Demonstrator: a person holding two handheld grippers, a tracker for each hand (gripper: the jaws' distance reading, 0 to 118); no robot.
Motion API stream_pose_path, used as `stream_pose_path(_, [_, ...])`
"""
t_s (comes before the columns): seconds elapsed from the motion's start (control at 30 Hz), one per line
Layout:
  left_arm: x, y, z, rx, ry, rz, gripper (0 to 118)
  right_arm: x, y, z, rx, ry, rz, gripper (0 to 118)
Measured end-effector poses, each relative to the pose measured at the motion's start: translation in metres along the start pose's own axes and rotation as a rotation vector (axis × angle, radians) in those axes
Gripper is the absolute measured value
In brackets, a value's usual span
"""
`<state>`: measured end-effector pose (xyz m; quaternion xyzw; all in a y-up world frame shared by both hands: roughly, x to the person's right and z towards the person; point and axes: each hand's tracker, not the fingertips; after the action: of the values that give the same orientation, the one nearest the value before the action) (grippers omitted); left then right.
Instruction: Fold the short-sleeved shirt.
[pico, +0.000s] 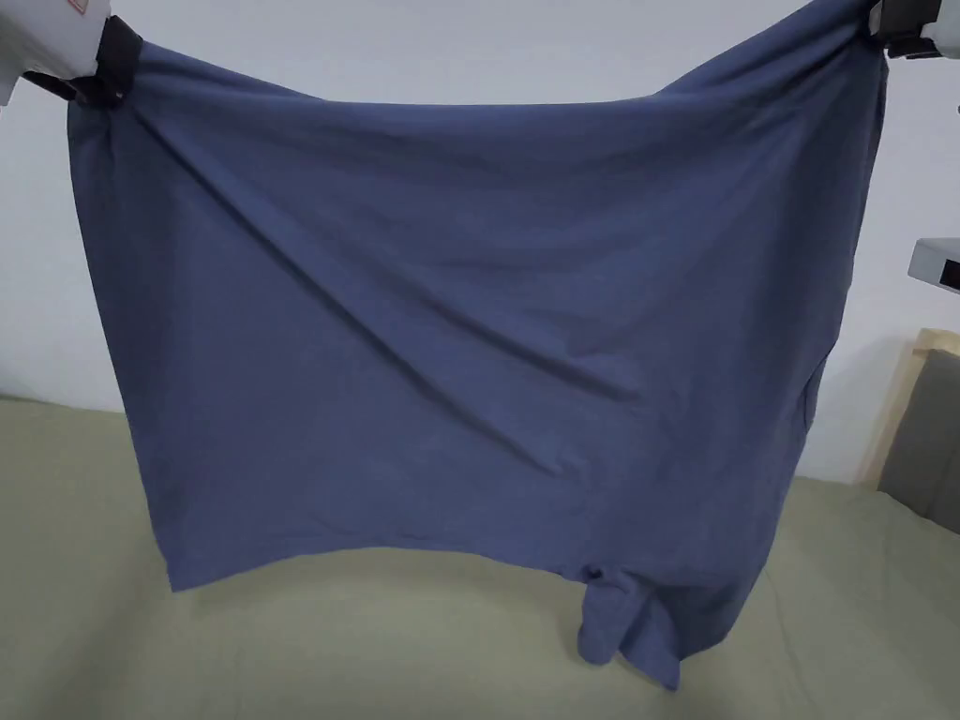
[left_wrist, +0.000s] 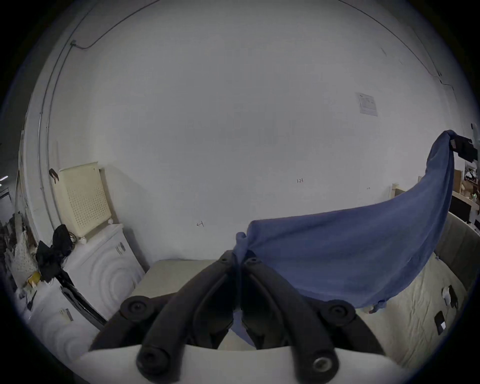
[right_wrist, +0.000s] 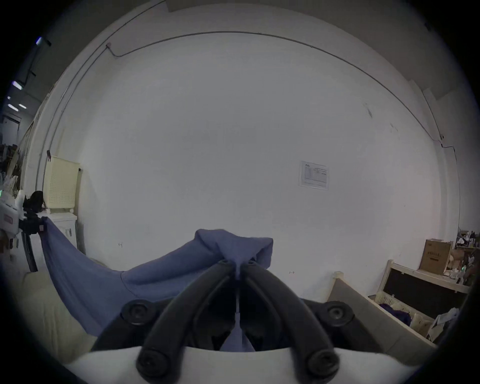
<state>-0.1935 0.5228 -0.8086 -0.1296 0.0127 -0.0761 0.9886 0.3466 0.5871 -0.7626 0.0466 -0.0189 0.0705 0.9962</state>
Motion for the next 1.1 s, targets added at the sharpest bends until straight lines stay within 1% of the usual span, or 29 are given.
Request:
stream_pose_path(0.1, [0.000, -0.011, -0.001, 0.011, -0.015, 0.018, 2, -0.006, -0.015, 0.009, -0.045, 0.015, 0.017, 2])
stream_pose_path(0.2, [0.005, -0.036, 0.003, 0.003, -0.047, 0.022, 2, -0.006, -0.041, 0.019, -0.091, 0.044, -0.003, 2])
stream_pose_path(0.3, [0.011, -0.070, 0.008, -0.018, -0.081, -0.030, 2, -0.007, -0.075, 0.039, -0.124, 0.065, 0.002, 2])
stream_pose_path(0.37, [0.016, -0.097, 0.017, -0.036, -0.087, -0.055, 2, -0.008, -0.098, 0.054, -0.175, 0.057, -0.005, 2])
stream_pose_path(0.43, [0.020, -0.125, 0.033, -0.056, -0.120, -0.076, 2, -0.007, -0.121, 0.071, -0.214, 0.080, -0.018, 2])
stream_pose_path(0.47, [0.021, -0.143, 0.040, -0.068, -0.131, -0.071, 2, -0.008, -0.134, 0.083, -0.223, 0.099, -0.016, 2])
stream_pose_path(0.53, [0.022, -0.175, 0.051, -0.115, -0.146, -0.050, 2, -0.012, -0.159, 0.108, -0.248, 0.100, -0.003, 2])
stream_pose_path(0.6, [0.017, -0.213, 0.063, -0.171, -0.164, -0.010, 2, -0.020, -0.184, 0.142, -0.275, 0.110, -0.020, 2])
stream_pose_path(0.67, [0.015, -0.244, 0.077, -0.199, -0.169, -0.007, 2, -0.024, -0.205, 0.169, -0.311, 0.119, -0.038, 2])
stream_pose_path(0.7, [0.013, -0.262, 0.086, -0.204, -0.170, -0.012, 2, -0.028, -0.217, 0.186, -0.312, 0.110, -0.033, 2])
stream_pose_path(0.77, [0.010, -0.291, 0.103, -0.247, -0.199, 0.008, 2, -0.032, -0.235, 0.214, -0.342, 0.118, -0.051, 2])
stream_pose_path(0.8, [0.010, -0.305, 0.113, -0.265, -0.204, 0.015, 2, -0.035, -0.245, 0.228, -0.348, 0.105, -0.054, 2])
stream_pose_path(0.87, [0.008, -0.328, 0.133, -0.278, -0.209, 0.032, 2, -0.040, -0.262, 0.254, -0.389, 0.115, -0.084, 2])
stream_pose_path(0.9, [0.007, -0.340, 0.145, -0.282, -0.216, 0.035, 2, -0.043, -0.273, 0.269, -0.407, 0.106, -0.117, 2])
stream_pose_path(0.97, [0.006, -0.359, 0.166, -0.289, -0.226, 0.052, 2, -0.047, -0.291, 0.292, -0.441, 0.118, -0.126, 2])
stream_pose_path(1.0, [0.006, -0.369, 0.175, -0.302, -0.235, 0.055, 2, -0.050, -0.299, 0.304, -0.465, 0.115, -0.133, 2])
stream_pose_path(1.03, [0.006, -0.376, 0.183, -0.310, -0.234, 0.054, 2, -0.054, -0.308, 0.315, -0.484, 0.109, -0.123, 2])
stream_pose_path(1.1, [0.008, -0.393, 0.195, -0.320, -0.242, 0.043, 2, -0.059, -0.325, 0.336, -0.532, 0.101, -0.141, 2])
